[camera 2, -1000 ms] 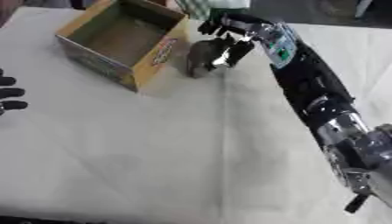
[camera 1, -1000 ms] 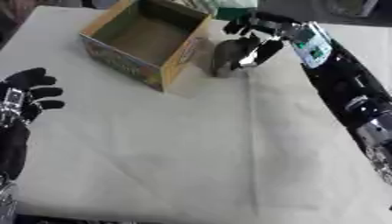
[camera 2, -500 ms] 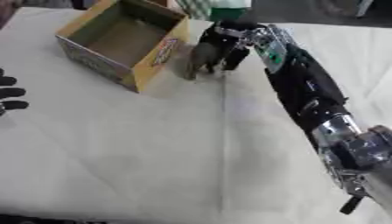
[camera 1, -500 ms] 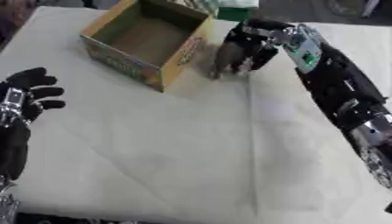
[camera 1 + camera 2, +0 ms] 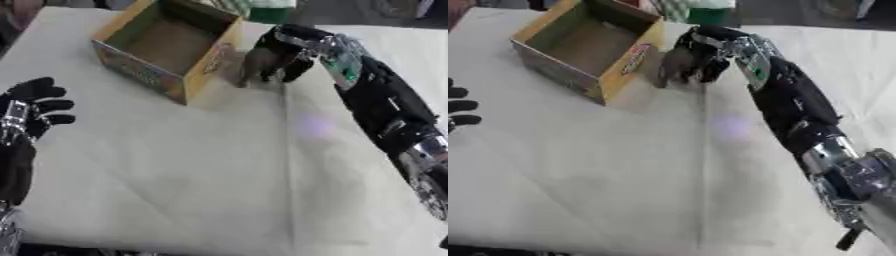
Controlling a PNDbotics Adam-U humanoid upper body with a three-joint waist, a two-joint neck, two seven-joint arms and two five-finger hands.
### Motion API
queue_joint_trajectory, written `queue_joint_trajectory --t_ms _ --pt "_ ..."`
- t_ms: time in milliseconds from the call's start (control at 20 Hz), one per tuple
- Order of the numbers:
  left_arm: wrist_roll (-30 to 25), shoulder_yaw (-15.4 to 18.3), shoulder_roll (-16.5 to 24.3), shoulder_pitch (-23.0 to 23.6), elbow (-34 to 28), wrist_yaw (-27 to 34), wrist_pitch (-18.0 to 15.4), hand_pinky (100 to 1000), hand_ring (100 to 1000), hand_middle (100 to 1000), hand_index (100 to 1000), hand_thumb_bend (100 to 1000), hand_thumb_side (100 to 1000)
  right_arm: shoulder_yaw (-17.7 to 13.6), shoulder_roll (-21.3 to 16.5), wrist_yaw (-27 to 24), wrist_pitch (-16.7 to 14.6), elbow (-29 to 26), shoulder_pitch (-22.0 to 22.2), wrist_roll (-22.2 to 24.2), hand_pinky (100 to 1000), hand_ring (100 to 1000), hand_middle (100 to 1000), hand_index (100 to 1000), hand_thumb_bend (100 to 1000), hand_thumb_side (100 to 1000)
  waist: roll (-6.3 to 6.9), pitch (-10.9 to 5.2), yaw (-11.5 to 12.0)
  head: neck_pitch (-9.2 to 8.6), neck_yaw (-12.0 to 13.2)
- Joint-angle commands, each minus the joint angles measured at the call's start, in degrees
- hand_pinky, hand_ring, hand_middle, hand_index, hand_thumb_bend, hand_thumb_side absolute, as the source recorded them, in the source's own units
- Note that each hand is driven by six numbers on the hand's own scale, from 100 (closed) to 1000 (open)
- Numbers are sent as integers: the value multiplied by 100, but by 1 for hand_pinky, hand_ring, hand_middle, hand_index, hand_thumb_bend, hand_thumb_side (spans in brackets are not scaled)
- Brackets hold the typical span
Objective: Pick up objects on the table and place them in the box.
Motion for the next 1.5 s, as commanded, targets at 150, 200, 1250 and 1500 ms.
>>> queue_joint_trajectory --t_ms 150,200,1250,1500 --pt "0 15 21 -86 -113 8 -5 658 688 664 779 100 733 52 -91 -57 71 -383 -118 -308 419 244 153 278 100 100 36 -105 -18 -71 20" --pt "2 19 23 -86 -114 6 -4 658 688 664 780 100 733 74 -88 -60 98 -447 -123 -346 407 228 140 264 100 158 38 -108 -18 -75 22" --pt "-7 11 32 -59 -117 -8 -7 657 688 661 779 100 728 134 -27 -503 423 -1088 -619 -667 395 207 118 244 100 100 -23 -204 122 -231 14" --pt "-36 -16 7 -80 -113 -8 -17 657 686 661 779 100 727 146 -49 -615 482 -1169 -695 -746 398 209 121 247 100 100 -88 -212 320 -294 -26"
